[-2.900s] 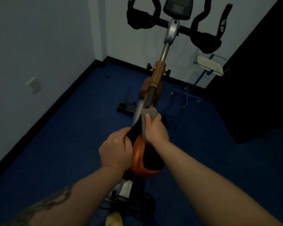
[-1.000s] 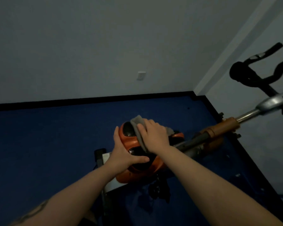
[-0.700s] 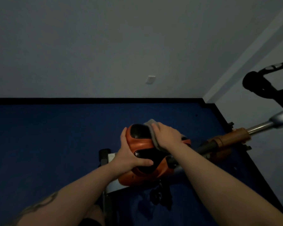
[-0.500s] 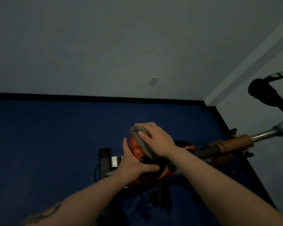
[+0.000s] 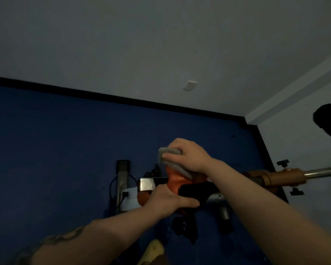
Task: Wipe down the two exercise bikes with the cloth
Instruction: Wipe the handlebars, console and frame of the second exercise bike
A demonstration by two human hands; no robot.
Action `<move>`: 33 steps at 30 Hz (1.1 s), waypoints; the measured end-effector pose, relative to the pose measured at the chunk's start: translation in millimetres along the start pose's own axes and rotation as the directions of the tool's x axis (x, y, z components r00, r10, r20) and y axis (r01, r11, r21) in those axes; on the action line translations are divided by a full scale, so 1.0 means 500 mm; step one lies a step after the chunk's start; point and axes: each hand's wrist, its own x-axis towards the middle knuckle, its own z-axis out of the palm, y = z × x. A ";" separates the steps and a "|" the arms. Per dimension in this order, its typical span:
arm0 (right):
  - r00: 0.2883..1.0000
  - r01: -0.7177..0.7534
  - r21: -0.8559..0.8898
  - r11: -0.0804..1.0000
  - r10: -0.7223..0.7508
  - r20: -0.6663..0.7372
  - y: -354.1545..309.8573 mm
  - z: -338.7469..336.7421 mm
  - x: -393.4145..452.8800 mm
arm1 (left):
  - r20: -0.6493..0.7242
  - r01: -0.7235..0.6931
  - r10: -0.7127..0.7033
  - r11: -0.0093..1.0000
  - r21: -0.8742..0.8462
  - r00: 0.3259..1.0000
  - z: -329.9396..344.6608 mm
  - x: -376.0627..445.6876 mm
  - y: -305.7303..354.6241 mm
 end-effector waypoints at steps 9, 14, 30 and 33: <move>0.884 0.449 -0.444 0.775 -0.312 0.348 -0.044 0.001 0.034 | -0.066 0.055 -0.051 0.997 0.055 0.997 0.006 -0.016 0.004; 0.977 0.080 -0.325 0.942 -0.009 0.215 -0.035 -0.002 0.064 | -0.081 0.071 -0.070 0.997 0.017 0.994 0.009 -0.015 0.000; 0.955 0.282 0.146 0.948 -0.292 0.054 0.061 -0.009 0.021 | -0.320 -0.241 0.329 0.928 0.285 0.889 0.028 -0.029 -0.018; 0.998 -0.029 0.211 0.977 0.017 0.057 0.083 -0.001 0.021 | -0.309 -0.273 0.399 0.885 0.379 0.863 0.024 -0.037 -0.008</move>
